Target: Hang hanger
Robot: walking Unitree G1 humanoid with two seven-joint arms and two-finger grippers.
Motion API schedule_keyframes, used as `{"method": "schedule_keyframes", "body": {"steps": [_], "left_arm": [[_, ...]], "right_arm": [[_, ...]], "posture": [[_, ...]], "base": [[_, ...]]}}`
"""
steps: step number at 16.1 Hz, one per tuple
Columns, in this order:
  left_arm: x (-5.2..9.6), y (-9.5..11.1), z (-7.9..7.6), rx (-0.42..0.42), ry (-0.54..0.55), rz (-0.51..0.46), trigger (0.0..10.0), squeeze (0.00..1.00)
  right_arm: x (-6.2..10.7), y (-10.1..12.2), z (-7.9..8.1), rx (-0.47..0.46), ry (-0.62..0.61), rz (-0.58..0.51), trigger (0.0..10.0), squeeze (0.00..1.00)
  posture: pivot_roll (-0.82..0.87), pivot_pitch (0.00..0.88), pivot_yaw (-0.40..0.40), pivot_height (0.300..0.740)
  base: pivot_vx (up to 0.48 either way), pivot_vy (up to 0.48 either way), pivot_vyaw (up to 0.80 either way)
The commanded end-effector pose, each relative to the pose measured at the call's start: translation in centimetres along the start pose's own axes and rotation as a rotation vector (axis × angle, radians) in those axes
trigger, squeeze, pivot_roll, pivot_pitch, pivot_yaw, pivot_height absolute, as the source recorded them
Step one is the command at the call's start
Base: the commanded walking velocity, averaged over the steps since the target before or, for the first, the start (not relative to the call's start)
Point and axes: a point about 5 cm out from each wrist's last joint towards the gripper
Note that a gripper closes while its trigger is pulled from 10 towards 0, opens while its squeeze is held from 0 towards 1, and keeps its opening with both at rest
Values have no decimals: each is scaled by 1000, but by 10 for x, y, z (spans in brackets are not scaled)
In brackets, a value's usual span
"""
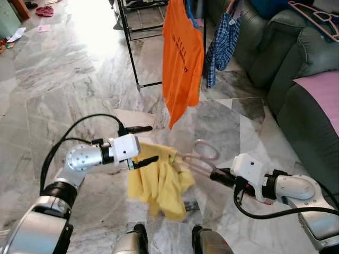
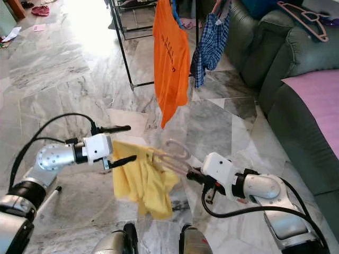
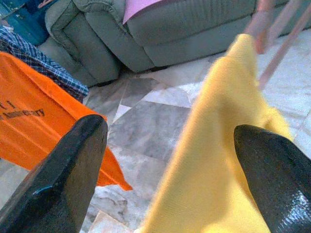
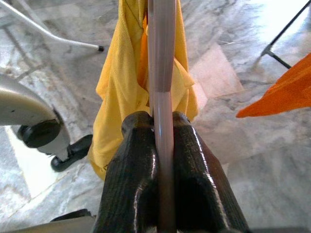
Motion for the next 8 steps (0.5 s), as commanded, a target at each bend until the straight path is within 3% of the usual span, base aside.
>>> {"method": "schedule_keyframes", "body": {"steps": [1, 4, 5, 8], "left_arm": [[4, -7, -3, -8, -36, 57, 10000, 1000], [2, -13, -7, 34, -90, 106, 10000, 1000], [1, -19, -14, 79, -164, 146, 0, 0], [2, -28, -24, 123, -260, 218, 0, 0]], "right_arm": [[-2, 9, 2, 36, 29, -47, 0, 0], [-3, 12, 4, 46, 57, -56, 0, 0], [-3, 13, 4, 71, 71, -48, 0, 0], [-4, 14, 2, 110, 85, -39, 0, 0]], "posture": [[-249, 219, 57, 740], [-253, 220, 59, 740], [-256, 222, 60, 740], [-257, 224, 63, 740]], "base": [[0, 0, 0], [0, 0, 0], [0, 0, 0], [0, 0, 0]]}}
Point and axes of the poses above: a point about 5 cm out from each wrist's last joint towards the gripper, its own x axis pointing back from the gripper into the wrist, its own y axis along the axis of the wrist's last joint, z = x × y, and after that the axes turned 15 degrees about x, right-handed
